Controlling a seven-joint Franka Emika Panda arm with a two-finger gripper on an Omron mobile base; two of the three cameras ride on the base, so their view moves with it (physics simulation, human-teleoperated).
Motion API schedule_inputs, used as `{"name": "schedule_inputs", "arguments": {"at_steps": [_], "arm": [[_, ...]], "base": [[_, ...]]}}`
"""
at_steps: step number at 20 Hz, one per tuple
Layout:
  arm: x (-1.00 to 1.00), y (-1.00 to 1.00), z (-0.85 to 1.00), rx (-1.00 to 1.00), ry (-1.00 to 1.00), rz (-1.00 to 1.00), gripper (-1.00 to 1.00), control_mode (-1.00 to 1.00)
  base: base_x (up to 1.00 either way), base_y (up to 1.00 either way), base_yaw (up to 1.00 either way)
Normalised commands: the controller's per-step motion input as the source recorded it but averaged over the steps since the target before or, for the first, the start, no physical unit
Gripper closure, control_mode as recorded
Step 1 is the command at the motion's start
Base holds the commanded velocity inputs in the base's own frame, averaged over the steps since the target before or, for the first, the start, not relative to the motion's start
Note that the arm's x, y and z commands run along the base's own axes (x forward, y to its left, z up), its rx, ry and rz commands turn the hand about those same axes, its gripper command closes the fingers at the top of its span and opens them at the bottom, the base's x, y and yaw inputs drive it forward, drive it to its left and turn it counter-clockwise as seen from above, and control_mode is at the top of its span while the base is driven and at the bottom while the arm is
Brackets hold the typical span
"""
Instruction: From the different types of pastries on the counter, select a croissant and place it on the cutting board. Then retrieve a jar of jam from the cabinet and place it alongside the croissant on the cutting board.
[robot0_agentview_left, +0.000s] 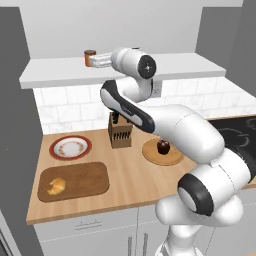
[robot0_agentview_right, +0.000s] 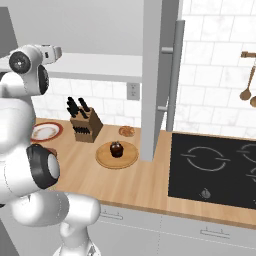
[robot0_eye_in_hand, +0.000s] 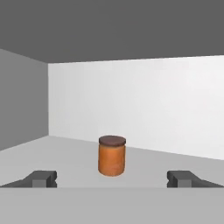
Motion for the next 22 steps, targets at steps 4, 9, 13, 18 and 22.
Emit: {"name": "schedule_inputs", "arguments": {"at_steps": [4,9,13,18,22], "arm": [[0.34,0.18,-0.12,0.00,0.04,0.00,-1.00,-1.00],[0.37,0.14,-0.12,0.00,0.04,0.00,-1.00,-1.00],[0.44,0.25,-0.02,0.00,0.05,0.00,-1.00,-1.00],[0.41,0.15,-0.01,0.00,0.04,0.00,-1.00,-1.00],[0.35,0.05,-0.02,0.00,0.03,0.00,-1.00,-1.00]], "base": [[0.00,0.00,0.00],[0.00,0.00,0.00],[0.00,0.00,0.00],[0.00,0.00,0.00],[0.00,0.00,0.00]]}}
